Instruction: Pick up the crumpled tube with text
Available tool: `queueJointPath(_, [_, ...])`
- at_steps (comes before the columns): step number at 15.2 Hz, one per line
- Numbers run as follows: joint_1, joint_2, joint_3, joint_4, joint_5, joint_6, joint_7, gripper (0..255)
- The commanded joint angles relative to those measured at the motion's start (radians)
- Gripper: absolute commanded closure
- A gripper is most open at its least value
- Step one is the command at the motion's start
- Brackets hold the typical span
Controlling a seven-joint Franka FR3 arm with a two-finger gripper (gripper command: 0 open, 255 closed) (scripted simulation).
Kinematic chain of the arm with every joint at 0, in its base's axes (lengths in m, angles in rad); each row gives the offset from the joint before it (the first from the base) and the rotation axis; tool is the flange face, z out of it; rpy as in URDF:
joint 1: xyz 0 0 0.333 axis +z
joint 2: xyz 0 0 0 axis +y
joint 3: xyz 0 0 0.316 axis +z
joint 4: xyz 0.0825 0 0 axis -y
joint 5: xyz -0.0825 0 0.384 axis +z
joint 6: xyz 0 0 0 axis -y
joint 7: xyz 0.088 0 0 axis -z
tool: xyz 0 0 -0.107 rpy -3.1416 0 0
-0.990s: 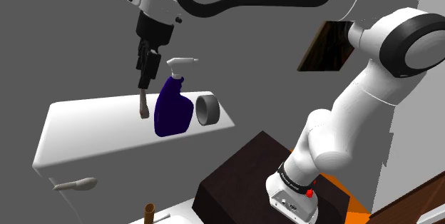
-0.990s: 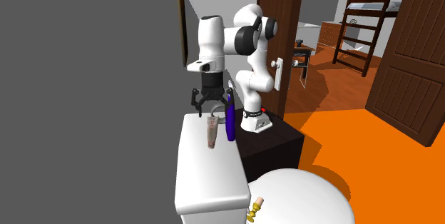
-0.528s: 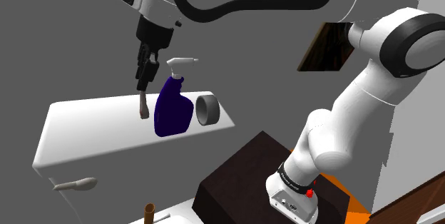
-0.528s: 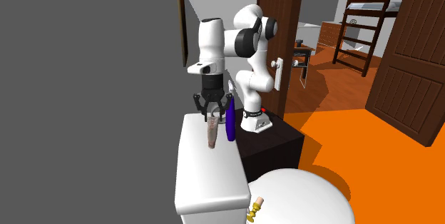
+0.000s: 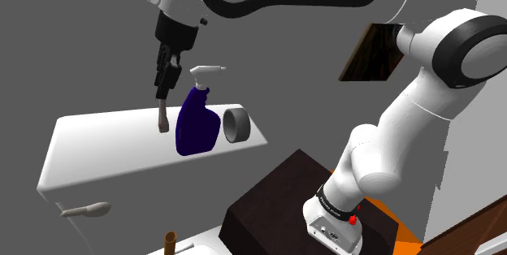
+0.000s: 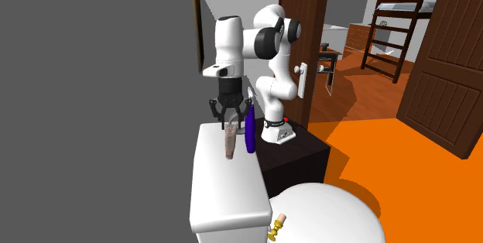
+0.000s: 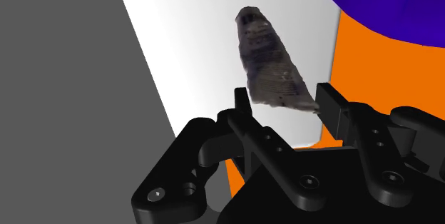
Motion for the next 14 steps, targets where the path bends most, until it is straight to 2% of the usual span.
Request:
queueJointPath(1, [0.0,-0.001,0.0,0.026,-0.001,-0.027,0.004,255])
queueJointPath(12, [-0.002,0.013,-0.002,0.189,-0.011,-0.176,0.022,255])
queueJointPath(14, [-0.002,0.013,-0.002,0.191,-0.011,-0.178,0.022,255])
